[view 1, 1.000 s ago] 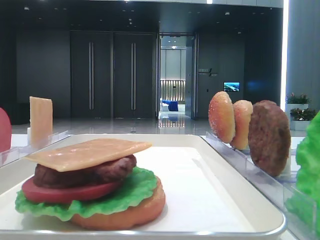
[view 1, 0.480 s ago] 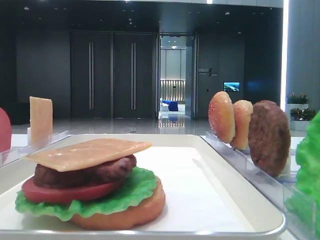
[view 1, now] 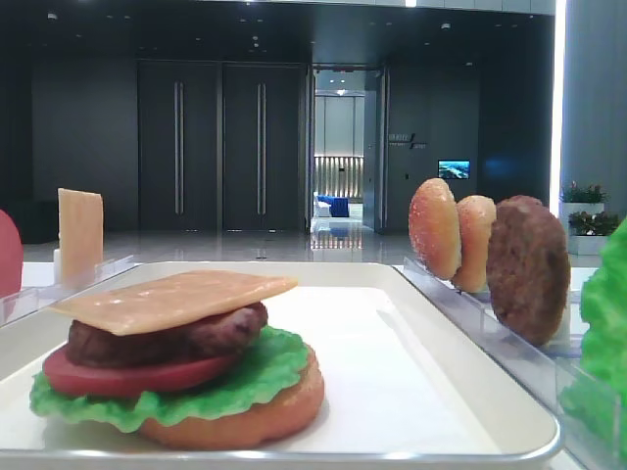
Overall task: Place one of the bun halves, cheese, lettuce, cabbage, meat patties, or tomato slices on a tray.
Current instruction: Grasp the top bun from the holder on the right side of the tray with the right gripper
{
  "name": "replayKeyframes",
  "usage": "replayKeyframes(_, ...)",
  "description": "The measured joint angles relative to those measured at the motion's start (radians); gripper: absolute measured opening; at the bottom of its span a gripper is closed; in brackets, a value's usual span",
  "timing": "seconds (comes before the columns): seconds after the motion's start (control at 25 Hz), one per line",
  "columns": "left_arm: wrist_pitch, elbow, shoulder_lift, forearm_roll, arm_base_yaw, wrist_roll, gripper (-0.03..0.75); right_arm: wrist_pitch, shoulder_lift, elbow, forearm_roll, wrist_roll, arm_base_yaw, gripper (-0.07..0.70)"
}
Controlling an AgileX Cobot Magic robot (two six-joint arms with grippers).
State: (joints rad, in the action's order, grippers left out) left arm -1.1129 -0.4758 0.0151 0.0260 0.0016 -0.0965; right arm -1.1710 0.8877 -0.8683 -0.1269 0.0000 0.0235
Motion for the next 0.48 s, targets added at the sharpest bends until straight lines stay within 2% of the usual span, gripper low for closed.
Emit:
replayKeyframes(0.24,0.0,0.001,0.0,0.0,0.0,0.0,0.692,-0.018,0.188,-0.179,0.0,-0.008,0.0,0.455)
replayKeyframes(0.48,0.0,0.001,0.0,0.0,0.0,0.0,0.692,-0.044,0.328,-0.305,0.0,-0.028,0.0,0.455)
